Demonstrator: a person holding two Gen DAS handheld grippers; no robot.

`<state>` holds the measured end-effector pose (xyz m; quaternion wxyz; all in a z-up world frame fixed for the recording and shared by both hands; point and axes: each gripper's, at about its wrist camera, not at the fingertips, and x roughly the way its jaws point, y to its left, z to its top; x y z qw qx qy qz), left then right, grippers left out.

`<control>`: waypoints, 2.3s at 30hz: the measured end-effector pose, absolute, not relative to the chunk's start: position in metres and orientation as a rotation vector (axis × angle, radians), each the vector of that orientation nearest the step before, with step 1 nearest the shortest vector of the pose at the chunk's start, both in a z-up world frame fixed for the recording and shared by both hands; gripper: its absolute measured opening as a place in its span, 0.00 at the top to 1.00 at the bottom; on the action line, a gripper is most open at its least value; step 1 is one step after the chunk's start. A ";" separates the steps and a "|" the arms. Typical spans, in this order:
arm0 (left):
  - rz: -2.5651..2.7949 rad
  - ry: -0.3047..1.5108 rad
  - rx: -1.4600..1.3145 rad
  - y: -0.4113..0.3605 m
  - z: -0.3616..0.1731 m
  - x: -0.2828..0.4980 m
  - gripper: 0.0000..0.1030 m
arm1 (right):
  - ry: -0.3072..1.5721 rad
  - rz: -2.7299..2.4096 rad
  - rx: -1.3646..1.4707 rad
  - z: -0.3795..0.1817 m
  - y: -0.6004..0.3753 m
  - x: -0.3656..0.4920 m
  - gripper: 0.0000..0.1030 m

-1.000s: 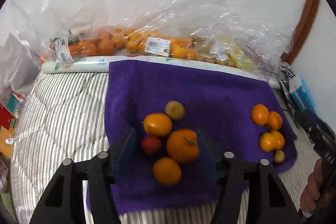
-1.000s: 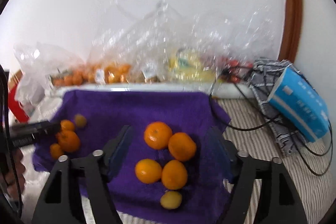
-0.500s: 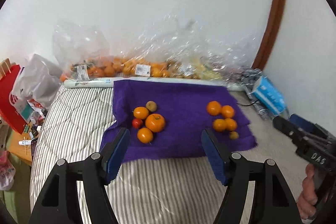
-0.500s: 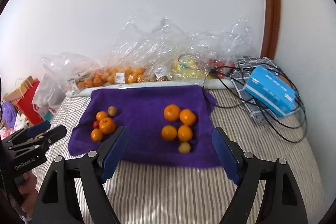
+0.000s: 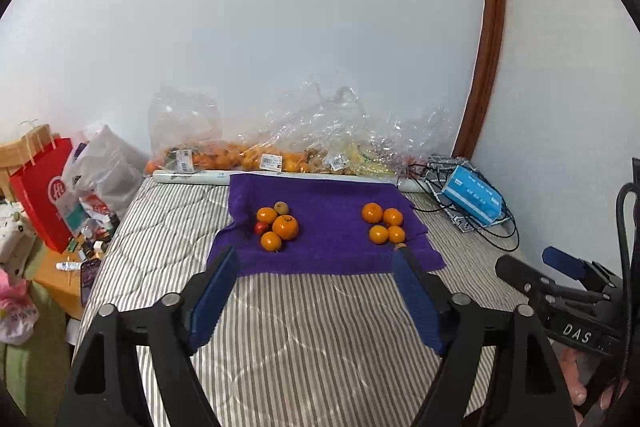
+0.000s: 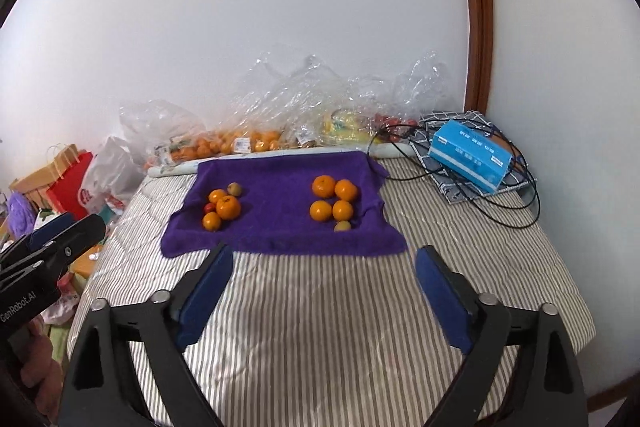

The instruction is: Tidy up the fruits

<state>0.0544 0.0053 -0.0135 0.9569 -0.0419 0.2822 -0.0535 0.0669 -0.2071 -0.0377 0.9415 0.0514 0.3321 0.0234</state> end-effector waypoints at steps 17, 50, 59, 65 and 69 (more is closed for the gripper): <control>-0.098 0.542 -0.062 -0.009 -0.006 0.006 0.16 | 0.633 0.035 0.106 -0.030 -0.217 0.009 0.00; -0.089 0.548 -0.093 -0.003 -0.006 0.003 0.15 | 0.604 0.031 0.092 -0.023 -0.212 -0.003 0.00; -0.085 0.548 -0.093 -0.003 -0.007 0.002 0.14 | 0.607 0.034 0.091 -0.023 -0.210 -0.002 0.00; -0.083 0.548 -0.094 -0.003 -0.007 0.002 0.14 | 0.610 0.037 0.097 -0.022 -0.210 -0.002 0.00; -0.083 0.550 -0.094 -0.004 -0.008 0.002 0.14 | 0.610 0.038 0.098 -0.022 -0.211 -0.002 0.00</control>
